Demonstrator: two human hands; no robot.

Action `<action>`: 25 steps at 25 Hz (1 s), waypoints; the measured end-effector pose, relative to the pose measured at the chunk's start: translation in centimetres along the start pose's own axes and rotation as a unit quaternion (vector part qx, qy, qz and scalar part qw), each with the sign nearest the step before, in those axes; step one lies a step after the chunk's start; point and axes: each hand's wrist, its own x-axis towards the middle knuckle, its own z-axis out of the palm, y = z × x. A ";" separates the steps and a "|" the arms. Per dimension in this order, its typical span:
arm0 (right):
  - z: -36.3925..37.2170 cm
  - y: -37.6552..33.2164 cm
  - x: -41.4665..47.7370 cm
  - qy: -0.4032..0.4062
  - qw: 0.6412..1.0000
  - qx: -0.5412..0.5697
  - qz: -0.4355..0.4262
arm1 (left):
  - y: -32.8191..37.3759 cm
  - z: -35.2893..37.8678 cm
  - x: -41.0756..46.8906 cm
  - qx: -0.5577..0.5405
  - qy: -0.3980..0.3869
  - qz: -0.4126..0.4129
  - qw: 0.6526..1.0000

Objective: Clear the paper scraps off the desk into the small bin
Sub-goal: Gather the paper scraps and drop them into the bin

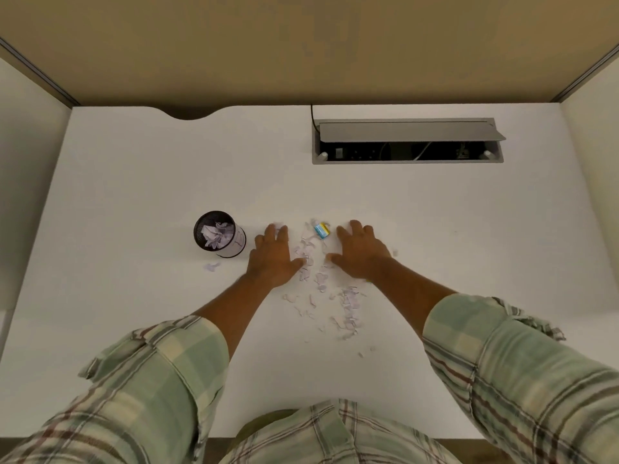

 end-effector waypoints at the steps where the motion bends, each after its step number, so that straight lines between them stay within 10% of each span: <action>1: 0.7 -0.7 -0.8 0.001 1.000 -0.012 -0.010 | 0.3 0.3 -0.3 0.012 0.003 0.017 1.000; 10: 5.6 -2.1 -6.1 0.000 0.993 -0.094 -0.068 | 1.5 5.4 -4.8 0.053 0.030 0.172 0.983; 17: 7.2 -2.1 -8.2 0.025 0.995 -0.033 -0.087 | 0.8 7.8 -5.9 -0.060 0.021 0.126 0.990; 25: 4.9 -3.3 -7.5 0.057 0.959 0.276 0.038 | -0.5 4.6 -7.4 -0.209 0.071 0.066 0.973</action>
